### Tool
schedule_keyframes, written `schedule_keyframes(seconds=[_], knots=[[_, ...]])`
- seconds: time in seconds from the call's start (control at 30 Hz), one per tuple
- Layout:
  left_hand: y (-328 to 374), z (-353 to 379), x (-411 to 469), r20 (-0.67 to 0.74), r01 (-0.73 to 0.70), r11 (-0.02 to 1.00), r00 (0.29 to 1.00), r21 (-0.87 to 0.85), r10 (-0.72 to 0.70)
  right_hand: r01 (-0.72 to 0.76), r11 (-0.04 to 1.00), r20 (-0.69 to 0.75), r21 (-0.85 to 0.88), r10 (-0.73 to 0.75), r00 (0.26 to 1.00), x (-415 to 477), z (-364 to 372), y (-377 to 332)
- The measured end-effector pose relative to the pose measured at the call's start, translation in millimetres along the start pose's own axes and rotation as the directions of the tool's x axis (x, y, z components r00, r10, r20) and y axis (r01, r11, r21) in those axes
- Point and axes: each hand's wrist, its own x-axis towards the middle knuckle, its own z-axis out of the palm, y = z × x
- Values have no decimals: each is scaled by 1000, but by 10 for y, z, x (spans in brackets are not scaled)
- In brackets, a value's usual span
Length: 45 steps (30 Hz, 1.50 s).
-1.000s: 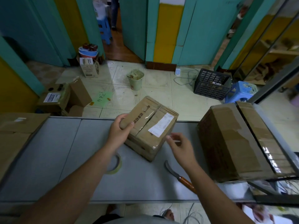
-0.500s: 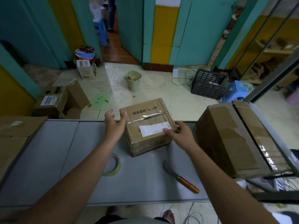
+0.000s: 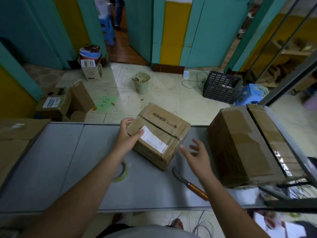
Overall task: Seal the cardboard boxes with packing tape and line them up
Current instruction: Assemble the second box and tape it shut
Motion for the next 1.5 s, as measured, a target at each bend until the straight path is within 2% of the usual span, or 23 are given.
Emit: schedule_keyframes(seconds=[0.07,0.1,0.2,0.27,0.37,0.43,0.5,0.6,0.73,0.87,0.97,1.07,1.17,1.3,1.37,1.5], knots=[[54,-83,195,128,-2,999,992,51,-4,36,999,-88,-39,-40,995,205,-131,-61],[81,-110,286,195,-6,997,981,75,-9,58,997,-79,-54,-63,995,299,-171,-112],[147,-98,480,295,-23,990,955,141,-20,99,994,105,-49,-94,990,453,-160,-232],[176,-9,518,218,-31,994,976,103,8,130,991,145,-40,-123,982,432,-103,-232],[103,140,441,48,-26,1000,999,10,25,132,991,65,-21,-131,989,313,12,-164],[-6,155,296,-27,-4,1000,1000,28,5,135,991,-1,-19,-135,991,205,95,-107],[-107,104,109,-36,11,996,999,84,-8,137,990,-40,-30,-138,990,123,165,-71],[-206,-1,-114,47,-23,989,999,143,17,143,988,-64,-52,-147,987,41,243,-41],[-259,-236,-281,65,-42,956,998,292,24,130,989,-43,-67,-133,990,3,248,-23],[-539,-583,-480,206,-111,767,978,632,-27,99,992,-6,-77,-99,995,53,182,-22],[-781,-742,-684,322,-160,655,937,738,-134,108,992,-5,-58,-109,994,32,146,-14],[-993,-763,-801,394,-297,430,906,852,-156,126,988,-23,-93,-128,991,-4,122,-36],[-1013,-743,-883,315,-255,436,947,863,-68,184,975,-77,-125,-194,978,-86,94,-155],[-739,-873,-979,207,-239,507,971,828,120,409,898,-107,-162,-428,897,-223,76,-403],[-502,-968,-1008,226,-306,543,951,782,210,467,870,-43,-156,-479,877,-282,118,-534],[63,-941,-997,338,-471,501,879,726,336,553,825,202,-117,-526,826,-365,271,-782]])
